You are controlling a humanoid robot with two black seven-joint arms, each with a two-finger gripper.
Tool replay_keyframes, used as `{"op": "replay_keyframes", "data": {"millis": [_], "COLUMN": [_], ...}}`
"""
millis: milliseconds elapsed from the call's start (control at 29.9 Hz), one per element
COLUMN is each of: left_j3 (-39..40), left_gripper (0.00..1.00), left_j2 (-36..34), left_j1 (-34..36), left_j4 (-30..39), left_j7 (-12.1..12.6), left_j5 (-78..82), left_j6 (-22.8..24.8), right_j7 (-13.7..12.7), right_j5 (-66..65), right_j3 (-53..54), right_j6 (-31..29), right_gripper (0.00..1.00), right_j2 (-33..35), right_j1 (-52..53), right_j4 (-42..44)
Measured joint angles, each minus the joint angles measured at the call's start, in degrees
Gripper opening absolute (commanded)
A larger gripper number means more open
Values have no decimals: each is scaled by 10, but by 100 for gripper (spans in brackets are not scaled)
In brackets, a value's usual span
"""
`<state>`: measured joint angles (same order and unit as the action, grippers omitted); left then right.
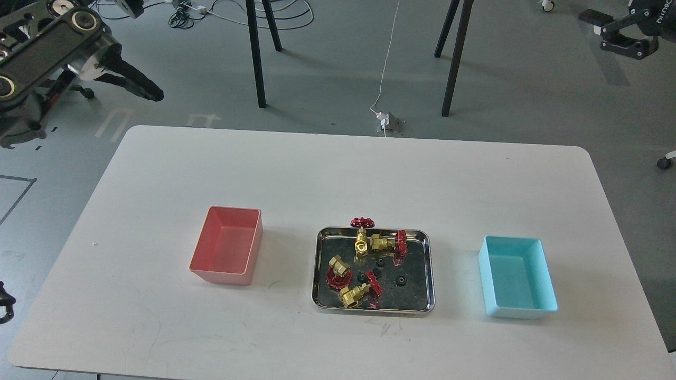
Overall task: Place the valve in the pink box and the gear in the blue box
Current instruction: 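Move the left gripper forward over the table toward the steel tray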
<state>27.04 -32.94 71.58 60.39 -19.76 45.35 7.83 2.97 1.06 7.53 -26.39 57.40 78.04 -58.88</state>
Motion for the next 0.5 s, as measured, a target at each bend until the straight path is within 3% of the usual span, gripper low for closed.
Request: {"op": "replay_keyframes", "data": {"millis": [234,502], "left_j3": [-2,38], "left_gripper": [100,100], "left_j2": [20,14], "left_j1": [-2,-12], "left_j4": [-1,-67], "left_j7": [-44,-80], "left_j5": [5,-5], "left_j6": [-2,8], "right_j7": [52,58], "right_j5": [3,-3], "right_j3": [5,-1], "right_j6": [12,11], "right_gripper": [99,99], "right_j2": [3,2], "right_j1": [0,0], "right_j4": [-8,-6]}}
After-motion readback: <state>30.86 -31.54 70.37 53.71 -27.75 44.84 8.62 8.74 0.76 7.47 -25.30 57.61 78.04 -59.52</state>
